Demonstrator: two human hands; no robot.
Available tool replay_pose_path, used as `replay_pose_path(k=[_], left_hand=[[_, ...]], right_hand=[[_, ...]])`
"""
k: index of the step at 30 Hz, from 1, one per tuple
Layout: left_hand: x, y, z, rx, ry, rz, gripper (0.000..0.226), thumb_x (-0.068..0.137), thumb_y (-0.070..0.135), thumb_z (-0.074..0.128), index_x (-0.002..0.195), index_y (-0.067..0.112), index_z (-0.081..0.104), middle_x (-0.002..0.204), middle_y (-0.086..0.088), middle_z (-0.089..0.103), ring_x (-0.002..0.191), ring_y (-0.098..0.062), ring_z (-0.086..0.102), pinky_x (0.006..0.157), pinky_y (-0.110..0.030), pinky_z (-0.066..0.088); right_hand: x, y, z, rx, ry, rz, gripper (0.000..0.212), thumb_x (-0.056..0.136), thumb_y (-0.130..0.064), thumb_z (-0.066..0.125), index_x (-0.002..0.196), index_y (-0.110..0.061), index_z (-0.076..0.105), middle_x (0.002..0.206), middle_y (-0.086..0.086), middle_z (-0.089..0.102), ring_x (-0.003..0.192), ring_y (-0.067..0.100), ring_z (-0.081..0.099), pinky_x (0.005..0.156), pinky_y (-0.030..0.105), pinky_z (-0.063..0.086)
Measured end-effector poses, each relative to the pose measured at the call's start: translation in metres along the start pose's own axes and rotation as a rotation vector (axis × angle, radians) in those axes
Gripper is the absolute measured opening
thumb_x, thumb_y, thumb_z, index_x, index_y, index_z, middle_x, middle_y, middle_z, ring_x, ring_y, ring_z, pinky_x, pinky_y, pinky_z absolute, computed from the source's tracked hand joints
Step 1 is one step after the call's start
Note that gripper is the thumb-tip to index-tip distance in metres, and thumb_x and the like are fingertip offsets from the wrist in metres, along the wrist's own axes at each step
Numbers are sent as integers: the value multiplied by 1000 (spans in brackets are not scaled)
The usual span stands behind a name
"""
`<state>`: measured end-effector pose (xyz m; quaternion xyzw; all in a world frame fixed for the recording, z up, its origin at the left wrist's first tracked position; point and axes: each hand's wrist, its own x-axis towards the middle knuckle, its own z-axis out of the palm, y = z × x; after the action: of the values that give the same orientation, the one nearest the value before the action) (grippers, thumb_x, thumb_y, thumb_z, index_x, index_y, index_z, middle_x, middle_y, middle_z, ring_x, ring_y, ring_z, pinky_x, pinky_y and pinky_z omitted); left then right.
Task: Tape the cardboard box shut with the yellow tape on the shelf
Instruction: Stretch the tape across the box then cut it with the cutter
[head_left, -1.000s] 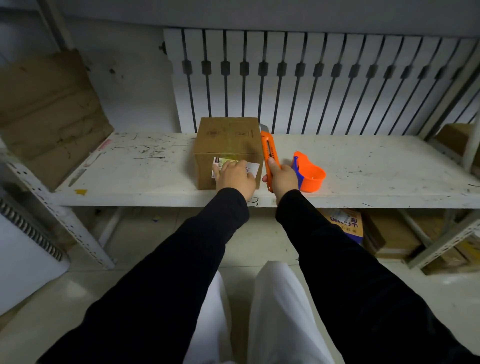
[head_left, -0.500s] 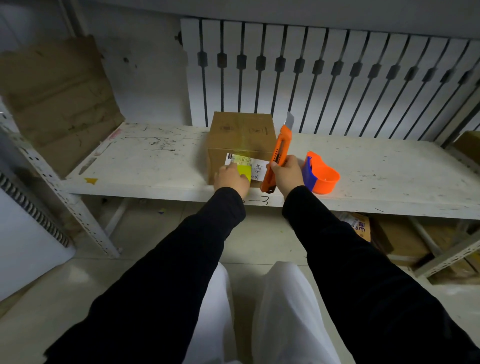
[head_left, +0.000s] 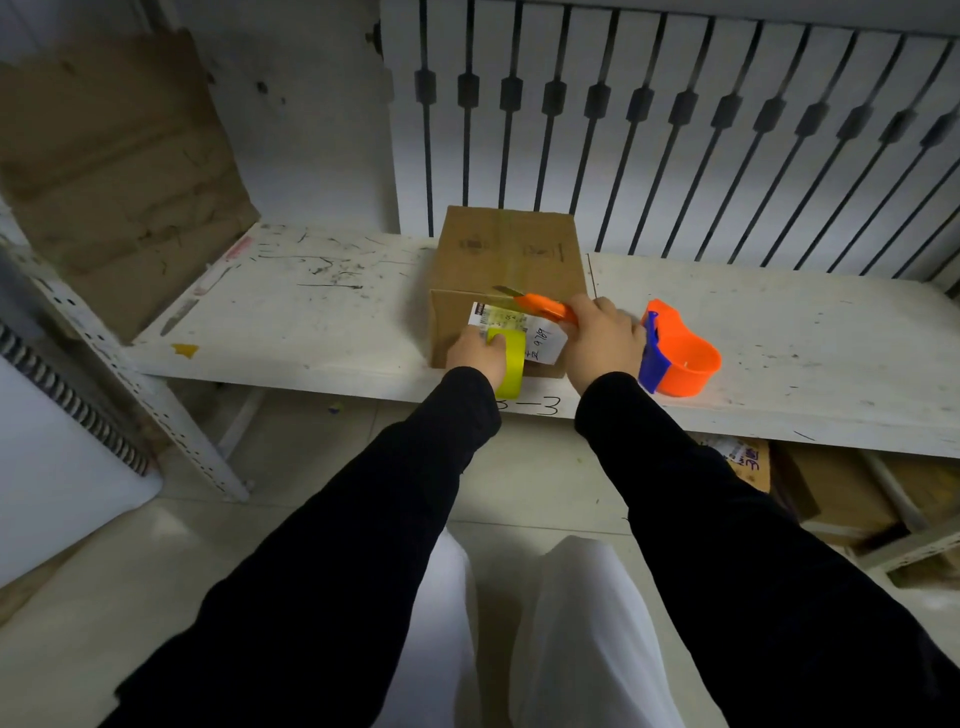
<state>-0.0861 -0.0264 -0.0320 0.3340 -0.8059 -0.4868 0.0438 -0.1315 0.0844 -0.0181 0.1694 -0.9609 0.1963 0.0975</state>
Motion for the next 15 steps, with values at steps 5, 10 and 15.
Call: replay_pose_path(k=[5,10,15], left_hand=[[11,0,4,-132,43,6,40,97,31,41,131,11,49,137,-9,52,125,-29,49,102,-34,39],[19,-1,6,-337,96,-43,30,95,14,46,122,8,59,134,-11,56,124,-29,50,107,-35,38],[28,1,6,-375,120,-88,29,94,17,49,118,7,61,127,-11,61,118,-28,55,101,-32,42]], right_hand=[[7,6,7,-80,19,-59,42,89,-3,40,126,-22,51,121,14,56,117,36,46,104,48,27],[8,10,14,-140,17,-89,44,88,-2,39,126,-23,50,124,12,56,117,37,45,102,47,27],[9,10,16,-146,8,-103,45,88,-4,41,126,-25,51,127,10,55,119,36,43,103,46,26]])
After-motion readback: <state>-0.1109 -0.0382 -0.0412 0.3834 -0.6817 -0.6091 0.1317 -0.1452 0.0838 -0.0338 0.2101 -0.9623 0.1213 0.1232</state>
